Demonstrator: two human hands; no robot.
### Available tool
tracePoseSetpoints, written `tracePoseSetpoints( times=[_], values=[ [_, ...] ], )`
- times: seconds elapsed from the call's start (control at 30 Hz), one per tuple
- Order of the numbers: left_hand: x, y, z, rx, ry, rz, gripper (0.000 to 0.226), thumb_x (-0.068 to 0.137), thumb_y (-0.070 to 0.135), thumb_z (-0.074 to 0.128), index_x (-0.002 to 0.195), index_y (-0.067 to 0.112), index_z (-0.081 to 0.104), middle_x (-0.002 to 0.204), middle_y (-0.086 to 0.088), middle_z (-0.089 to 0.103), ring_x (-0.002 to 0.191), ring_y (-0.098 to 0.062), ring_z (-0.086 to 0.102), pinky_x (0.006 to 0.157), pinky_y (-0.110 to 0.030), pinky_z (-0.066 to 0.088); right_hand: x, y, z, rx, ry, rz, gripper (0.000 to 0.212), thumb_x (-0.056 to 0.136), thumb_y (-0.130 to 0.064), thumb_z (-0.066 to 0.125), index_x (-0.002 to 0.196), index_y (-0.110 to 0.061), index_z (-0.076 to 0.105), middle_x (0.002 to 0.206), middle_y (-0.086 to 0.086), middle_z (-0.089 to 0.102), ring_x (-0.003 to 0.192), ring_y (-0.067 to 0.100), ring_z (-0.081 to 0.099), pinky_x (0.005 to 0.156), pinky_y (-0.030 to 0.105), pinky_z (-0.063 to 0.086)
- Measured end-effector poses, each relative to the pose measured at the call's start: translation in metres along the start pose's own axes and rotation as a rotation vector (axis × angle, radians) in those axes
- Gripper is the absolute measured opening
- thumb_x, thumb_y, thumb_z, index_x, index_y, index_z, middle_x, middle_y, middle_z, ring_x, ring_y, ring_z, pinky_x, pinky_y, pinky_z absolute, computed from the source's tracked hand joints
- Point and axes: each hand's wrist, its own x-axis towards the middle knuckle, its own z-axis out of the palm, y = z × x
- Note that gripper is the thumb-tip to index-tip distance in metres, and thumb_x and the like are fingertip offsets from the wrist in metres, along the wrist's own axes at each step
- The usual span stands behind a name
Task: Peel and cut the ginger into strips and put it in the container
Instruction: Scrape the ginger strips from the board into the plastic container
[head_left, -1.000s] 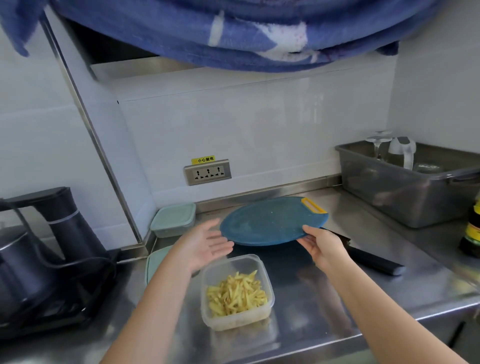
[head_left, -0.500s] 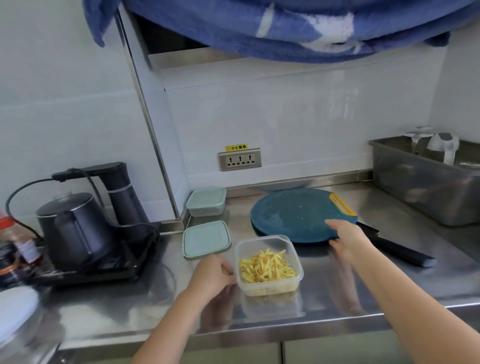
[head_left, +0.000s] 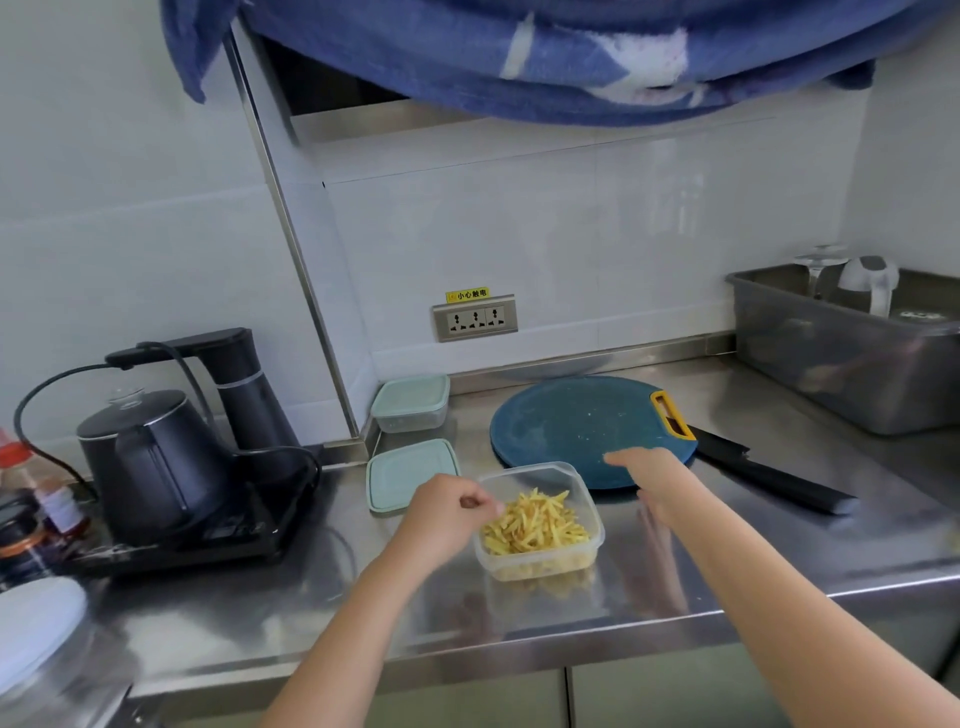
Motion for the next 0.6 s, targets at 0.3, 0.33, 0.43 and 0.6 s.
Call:
tracePoseSetpoints(
  times=[0.3, 0.33, 0.43, 0.6],
  values=[
    [0.044, -0.067, -0.01, 0.292, 0.199, -0.246, 0.043, 0.086, 0.022, 0.065, 0.127, 0.02, 0.055, 0.123, -0.006, 0.055, 0.114, -0.022, 0.052, 0.094, -0.029, 0.04, -0.007, -0.007, -0.002, -0.654, 0.208, -0.426, 0.044, 0.092, -0.035, 0.056, 0.06, -0.012, 0.037, 0.063, 0.004, 0.04, 0.052, 0.017, 0.036, 0.047, 0.027, 0.028],
    [0.047, -0.075, -0.009, 0.308, 0.177, -0.255, 0.042, 0.085, 0.024, 0.066, 0.126, 0.02, 0.056, 0.124, -0.006, 0.053, 0.116, -0.024, 0.051, 0.096, -0.03, 0.04, -0.006, -0.006, -0.003, -0.659, 0.216, -0.453, 0.043, 0.091, -0.032, 0.059, 0.06, -0.012, 0.038, 0.068, 0.005, 0.044, 0.052, 0.017, 0.037, 0.047, 0.025, 0.028],
    [0.05, -0.089, -0.006, 0.367, 0.17, -0.226, 0.028, 0.088, 0.033, 0.063, 0.114, 0.024, 0.06, 0.115, -0.004, 0.053, 0.112, -0.024, 0.049, 0.093, -0.034, 0.041, -0.004, -0.001, 0.001, -0.714, 0.122, -0.535, 0.022, 0.086, -0.017, 0.067, 0.074, -0.015, 0.048, 0.098, 0.004, 0.049, 0.067, 0.016, 0.051, 0.052, 0.019, 0.034],
    [0.051, -0.089, -0.006, 0.592, 0.188, -0.08, 0.012, 0.094, 0.033, 0.051, 0.097, 0.024, 0.058, 0.1, 0.001, 0.058, 0.101, -0.022, 0.053, 0.081, -0.032, 0.034, -0.016, 0.009, 0.009, -0.605, -0.048, -0.607, 0.018, 0.088, -0.012, 0.063, 0.099, -0.021, 0.052, 0.11, -0.004, 0.053, 0.093, 0.014, 0.057, 0.069, 0.018, 0.042]
  ],
)
